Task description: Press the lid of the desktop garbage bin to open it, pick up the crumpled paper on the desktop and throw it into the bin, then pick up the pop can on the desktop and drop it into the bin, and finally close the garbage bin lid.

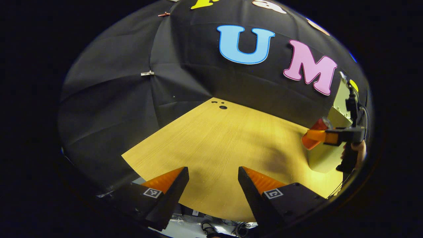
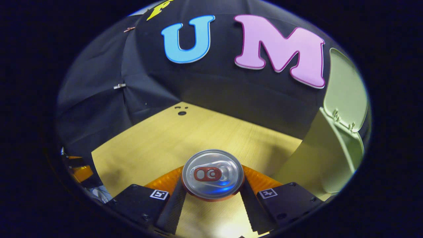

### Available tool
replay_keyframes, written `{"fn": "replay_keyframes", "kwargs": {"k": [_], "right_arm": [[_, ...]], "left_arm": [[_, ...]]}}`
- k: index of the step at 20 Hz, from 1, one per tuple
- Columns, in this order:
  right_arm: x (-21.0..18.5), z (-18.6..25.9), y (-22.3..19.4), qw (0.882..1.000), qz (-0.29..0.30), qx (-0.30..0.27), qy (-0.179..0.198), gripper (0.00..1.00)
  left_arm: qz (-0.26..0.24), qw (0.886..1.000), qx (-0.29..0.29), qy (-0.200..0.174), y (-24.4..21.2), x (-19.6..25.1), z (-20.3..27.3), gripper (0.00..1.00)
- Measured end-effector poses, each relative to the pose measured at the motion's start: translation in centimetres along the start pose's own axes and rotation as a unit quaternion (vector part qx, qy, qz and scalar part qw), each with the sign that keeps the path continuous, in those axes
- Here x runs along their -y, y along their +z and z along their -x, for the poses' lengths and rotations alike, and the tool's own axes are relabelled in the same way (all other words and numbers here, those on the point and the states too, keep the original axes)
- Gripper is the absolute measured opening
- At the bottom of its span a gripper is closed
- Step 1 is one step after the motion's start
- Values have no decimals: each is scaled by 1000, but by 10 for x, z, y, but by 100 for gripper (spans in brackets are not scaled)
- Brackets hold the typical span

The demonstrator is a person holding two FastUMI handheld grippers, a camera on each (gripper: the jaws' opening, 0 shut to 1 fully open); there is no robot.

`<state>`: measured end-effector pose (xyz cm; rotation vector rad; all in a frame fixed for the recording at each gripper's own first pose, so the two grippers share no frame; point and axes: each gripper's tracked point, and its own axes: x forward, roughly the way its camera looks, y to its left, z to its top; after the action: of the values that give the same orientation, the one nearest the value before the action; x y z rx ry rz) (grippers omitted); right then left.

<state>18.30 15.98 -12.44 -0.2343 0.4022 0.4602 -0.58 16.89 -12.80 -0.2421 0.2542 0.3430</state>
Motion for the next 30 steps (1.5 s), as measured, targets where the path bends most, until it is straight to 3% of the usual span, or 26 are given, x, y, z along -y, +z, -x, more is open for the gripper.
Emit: {"fn": "replay_keyframes", "kwargs": {"k": [9, 18, 22, 30], "right_arm": [[29, 77, 93, 994, -14, 89, -59, 83], [121, 146, 159, 967, -57, 167, -181, 82], [172, 161, 163, 956, -72, 184, -215, 82], [234, 142, 122, 958, -97, 151, -223, 83]], "left_arm": [[-28, 998, -11, -53, -2, -11, -30, 96], [-75, 992, -22, -96, 0, -5, -56, 96], [-65, 993, -31, -90, -3, 5, -56, 96], [-46, 996, -27, -77, 12, 51, -59, 96]]}}
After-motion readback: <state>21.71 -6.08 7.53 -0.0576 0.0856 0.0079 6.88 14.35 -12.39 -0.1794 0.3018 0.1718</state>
